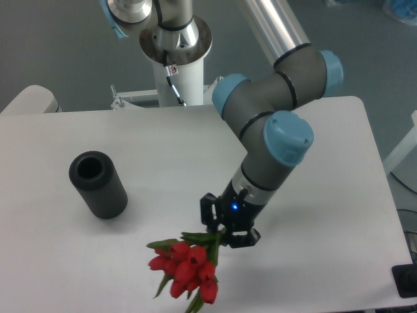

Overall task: Insert the flowers into the vase
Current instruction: 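Lift and carry the tulip bunch toward the black vase, then lower the tulip stems into the vase opening, then open the gripper to release the tulips and pull back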

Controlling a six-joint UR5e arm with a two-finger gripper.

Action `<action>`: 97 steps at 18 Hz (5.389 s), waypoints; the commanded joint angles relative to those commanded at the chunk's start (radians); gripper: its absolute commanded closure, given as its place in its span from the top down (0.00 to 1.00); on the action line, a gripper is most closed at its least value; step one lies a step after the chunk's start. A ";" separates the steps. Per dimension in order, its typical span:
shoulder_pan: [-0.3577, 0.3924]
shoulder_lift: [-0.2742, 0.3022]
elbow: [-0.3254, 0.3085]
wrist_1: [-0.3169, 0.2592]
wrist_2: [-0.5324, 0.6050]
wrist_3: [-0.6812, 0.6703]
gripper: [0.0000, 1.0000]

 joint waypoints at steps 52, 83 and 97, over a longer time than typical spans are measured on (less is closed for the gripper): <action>-0.133 0.285 -0.477 0.193 -0.672 0.107 0.00; -0.063 0.242 -0.693 0.202 -0.675 0.425 1.00; 0.084 0.245 -0.727 0.201 -0.652 0.428 1.00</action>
